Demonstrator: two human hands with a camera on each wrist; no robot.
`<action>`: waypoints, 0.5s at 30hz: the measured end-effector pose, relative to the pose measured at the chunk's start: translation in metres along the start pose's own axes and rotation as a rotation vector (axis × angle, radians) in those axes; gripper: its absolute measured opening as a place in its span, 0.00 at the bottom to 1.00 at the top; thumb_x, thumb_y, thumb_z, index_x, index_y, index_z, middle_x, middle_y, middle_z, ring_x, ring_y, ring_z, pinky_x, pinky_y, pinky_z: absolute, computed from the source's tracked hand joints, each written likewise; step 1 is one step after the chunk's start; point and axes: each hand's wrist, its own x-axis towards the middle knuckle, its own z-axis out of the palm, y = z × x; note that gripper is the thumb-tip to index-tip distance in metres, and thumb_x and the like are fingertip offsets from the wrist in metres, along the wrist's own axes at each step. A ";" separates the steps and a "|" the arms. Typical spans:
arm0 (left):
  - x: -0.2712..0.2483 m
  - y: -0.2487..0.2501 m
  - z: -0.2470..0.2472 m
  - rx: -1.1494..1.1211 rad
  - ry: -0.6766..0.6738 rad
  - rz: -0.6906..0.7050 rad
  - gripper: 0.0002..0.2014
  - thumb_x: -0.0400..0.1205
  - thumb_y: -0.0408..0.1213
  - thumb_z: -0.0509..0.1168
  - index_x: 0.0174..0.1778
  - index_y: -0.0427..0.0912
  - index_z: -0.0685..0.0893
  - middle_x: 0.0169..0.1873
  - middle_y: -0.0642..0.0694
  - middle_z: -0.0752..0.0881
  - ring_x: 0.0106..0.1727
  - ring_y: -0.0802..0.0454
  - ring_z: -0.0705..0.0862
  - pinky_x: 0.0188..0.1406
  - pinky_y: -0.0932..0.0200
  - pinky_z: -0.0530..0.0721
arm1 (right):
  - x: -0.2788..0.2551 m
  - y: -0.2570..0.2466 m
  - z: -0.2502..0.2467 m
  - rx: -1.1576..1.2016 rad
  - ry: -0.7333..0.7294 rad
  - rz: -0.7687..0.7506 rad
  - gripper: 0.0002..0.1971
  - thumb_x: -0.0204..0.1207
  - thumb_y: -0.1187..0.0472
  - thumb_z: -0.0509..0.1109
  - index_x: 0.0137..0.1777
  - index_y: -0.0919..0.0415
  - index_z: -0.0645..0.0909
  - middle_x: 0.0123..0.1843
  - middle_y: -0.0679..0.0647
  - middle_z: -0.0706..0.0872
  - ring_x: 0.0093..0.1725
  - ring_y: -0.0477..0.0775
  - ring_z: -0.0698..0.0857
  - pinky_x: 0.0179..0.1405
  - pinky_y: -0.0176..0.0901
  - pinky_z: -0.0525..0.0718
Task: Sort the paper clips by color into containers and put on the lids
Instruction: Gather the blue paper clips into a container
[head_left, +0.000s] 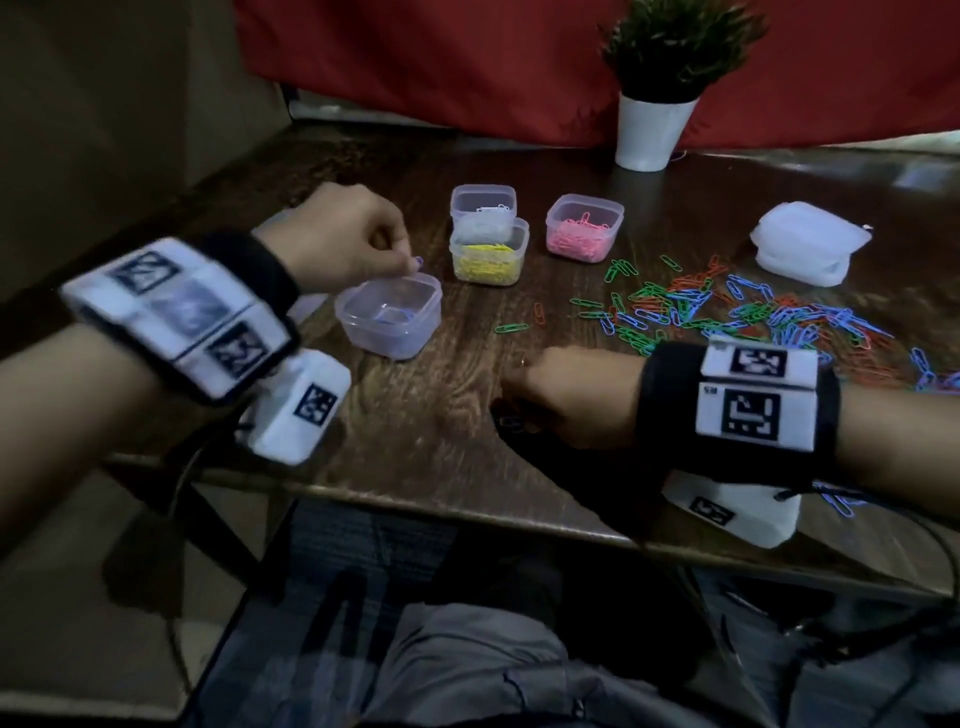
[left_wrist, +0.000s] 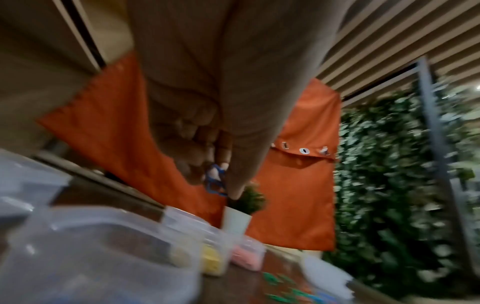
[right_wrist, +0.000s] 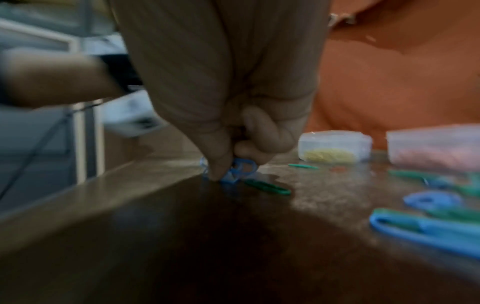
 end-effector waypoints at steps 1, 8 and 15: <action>0.009 -0.007 0.004 0.059 -0.025 -0.050 0.05 0.78 0.38 0.70 0.39 0.41 0.84 0.33 0.48 0.82 0.39 0.52 0.79 0.35 0.61 0.70 | -0.002 -0.003 0.000 -0.043 0.009 -0.007 0.12 0.81 0.59 0.61 0.61 0.61 0.74 0.58 0.61 0.81 0.57 0.64 0.81 0.39 0.43 0.69; 0.016 -0.031 0.028 -0.055 -0.127 -0.178 0.12 0.79 0.41 0.69 0.28 0.50 0.85 0.28 0.52 0.83 0.31 0.56 0.77 0.32 0.59 0.70 | 0.017 -0.011 -0.039 0.163 0.181 0.015 0.11 0.80 0.62 0.60 0.60 0.60 0.77 0.54 0.60 0.83 0.54 0.62 0.82 0.46 0.47 0.77; 0.003 -0.030 0.016 -0.012 -0.114 -0.305 0.10 0.82 0.33 0.62 0.56 0.34 0.82 0.46 0.38 0.82 0.45 0.44 0.79 0.37 0.57 0.75 | 0.118 -0.002 -0.063 0.638 0.271 0.245 0.10 0.72 0.68 0.71 0.54 0.64 0.86 0.40 0.53 0.84 0.36 0.46 0.83 0.32 0.33 0.79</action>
